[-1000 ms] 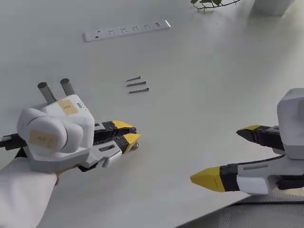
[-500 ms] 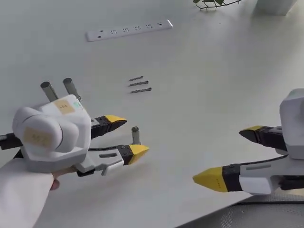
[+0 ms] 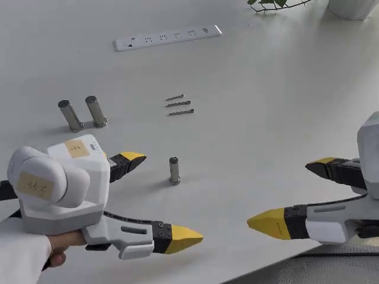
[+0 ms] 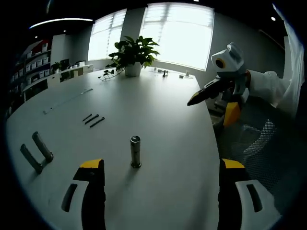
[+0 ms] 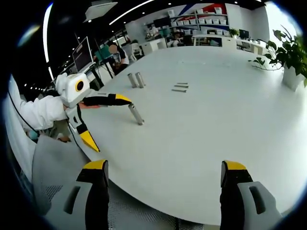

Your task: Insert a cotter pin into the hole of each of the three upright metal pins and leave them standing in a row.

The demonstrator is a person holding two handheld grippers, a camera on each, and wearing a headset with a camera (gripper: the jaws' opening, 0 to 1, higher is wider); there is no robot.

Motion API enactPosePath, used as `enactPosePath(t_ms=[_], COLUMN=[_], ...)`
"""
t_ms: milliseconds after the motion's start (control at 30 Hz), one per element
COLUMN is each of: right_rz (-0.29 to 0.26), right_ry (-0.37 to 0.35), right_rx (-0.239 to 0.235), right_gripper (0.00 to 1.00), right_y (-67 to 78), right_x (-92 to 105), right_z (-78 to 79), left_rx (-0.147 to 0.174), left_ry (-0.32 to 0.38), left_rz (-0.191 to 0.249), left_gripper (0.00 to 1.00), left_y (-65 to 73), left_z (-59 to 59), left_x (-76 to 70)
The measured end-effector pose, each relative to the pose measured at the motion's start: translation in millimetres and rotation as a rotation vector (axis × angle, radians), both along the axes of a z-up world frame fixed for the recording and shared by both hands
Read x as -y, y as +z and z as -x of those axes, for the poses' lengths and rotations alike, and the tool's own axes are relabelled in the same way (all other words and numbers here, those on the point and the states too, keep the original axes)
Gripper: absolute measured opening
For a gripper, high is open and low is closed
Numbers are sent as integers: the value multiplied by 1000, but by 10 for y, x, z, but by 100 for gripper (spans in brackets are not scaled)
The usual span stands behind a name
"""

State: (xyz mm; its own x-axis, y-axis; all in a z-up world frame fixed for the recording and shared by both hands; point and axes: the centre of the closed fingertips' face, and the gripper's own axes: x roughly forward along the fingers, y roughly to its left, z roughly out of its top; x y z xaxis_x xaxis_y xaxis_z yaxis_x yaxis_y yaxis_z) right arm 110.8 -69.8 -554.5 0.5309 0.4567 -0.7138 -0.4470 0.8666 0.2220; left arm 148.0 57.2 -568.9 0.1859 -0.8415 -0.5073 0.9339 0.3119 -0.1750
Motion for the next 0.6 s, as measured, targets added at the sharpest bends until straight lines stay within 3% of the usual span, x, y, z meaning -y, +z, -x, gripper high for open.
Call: enactPosePath(t_ms=[200,333,533,600], right_rz=[6,0,4,23], right_ry=[6,26,59,89], right_rx=[16,28,82,121], right_gripper=[96,97,96,93], right_y=[83,164,385,445], right_x=[20,29,87,126], right_z=[-59,-127,-400,-545], left_rx=[6,-1,2,1], left_ry=[-3,16,46,56], left_rz=[-33,-11,12,20], left_gripper=[99,99,99,99], left_y=[-33,11,67,78], left_z=[73,78,63,55], left_x=[-62,-87,-143,-169])
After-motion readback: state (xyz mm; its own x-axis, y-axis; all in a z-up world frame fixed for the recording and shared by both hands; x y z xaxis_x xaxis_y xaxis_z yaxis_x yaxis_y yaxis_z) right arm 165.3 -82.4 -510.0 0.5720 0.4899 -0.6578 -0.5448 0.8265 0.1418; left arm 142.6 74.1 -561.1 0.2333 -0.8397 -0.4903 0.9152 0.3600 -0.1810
